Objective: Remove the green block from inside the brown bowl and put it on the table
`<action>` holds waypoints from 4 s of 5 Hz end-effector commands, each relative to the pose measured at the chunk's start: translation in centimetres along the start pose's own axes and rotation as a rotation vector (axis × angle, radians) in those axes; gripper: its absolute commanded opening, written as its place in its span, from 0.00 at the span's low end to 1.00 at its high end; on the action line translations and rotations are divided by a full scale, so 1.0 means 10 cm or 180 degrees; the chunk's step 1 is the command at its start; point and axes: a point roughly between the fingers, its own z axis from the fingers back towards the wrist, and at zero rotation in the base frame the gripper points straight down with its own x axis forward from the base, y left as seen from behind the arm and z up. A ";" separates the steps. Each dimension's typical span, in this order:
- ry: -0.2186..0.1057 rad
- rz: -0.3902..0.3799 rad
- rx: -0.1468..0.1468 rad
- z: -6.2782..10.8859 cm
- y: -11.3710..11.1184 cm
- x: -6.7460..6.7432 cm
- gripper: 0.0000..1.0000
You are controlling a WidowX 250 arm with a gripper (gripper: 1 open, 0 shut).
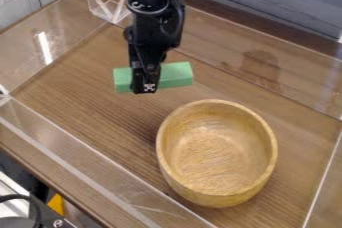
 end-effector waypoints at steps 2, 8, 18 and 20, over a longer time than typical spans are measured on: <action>-0.0040 0.0029 0.0097 0.07 0.02 0.00 0.00; -0.0011 0.0353 0.0073 -0.06 0.14 0.00 0.00; 0.0076 0.0677 -0.0049 -0.26 0.26 0.03 0.00; 0.0097 0.0728 -0.0082 -0.28 0.26 0.03 0.00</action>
